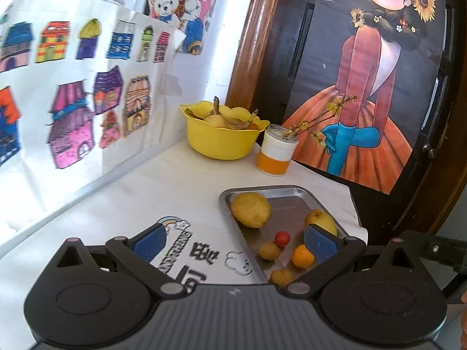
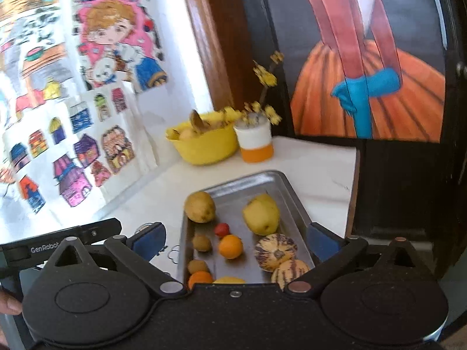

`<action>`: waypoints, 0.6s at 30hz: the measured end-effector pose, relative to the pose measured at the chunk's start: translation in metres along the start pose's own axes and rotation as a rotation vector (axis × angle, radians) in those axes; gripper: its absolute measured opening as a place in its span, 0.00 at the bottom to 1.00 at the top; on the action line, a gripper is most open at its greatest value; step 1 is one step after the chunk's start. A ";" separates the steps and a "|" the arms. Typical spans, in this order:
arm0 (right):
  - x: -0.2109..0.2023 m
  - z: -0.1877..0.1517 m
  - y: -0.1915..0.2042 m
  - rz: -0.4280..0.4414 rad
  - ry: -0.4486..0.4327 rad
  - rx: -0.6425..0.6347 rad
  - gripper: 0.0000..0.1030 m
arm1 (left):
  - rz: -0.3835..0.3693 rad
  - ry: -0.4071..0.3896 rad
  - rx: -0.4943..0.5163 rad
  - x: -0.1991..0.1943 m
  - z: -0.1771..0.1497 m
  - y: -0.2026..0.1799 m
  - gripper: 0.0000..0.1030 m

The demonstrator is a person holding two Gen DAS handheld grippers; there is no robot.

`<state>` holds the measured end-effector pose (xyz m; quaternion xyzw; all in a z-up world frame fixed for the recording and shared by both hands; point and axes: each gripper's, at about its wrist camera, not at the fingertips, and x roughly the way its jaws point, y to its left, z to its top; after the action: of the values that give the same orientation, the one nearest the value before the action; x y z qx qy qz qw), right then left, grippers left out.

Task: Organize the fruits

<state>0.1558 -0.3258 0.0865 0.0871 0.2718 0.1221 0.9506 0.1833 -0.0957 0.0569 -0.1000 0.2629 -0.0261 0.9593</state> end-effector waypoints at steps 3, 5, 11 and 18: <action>-0.013 -0.010 0.010 -0.007 -0.047 -0.030 0.99 | 0.016 -0.021 0.008 -0.015 -0.008 0.009 0.99; -0.020 -0.016 0.016 -0.011 -0.069 -0.036 0.99 | 0.020 -0.032 0.008 -0.026 -0.014 0.015 0.99; -0.041 -0.035 0.040 -0.025 -0.115 -0.088 0.99 | 0.034 -0.045 -0.001 -0.048 -0.026 0.029 1.00; -0.068 -0.055 0.061 -0.030 -0.179 -0.085 0.99 | 0.033 -0.005 -0.011 -0.060 -0.039 0.043 0.99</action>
<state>0.0584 -0.2809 0.0884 0.0531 0.1818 0.1109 0.9756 0.1119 -0.0542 0.0450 -0.1010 0.2625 -0.0087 0.9596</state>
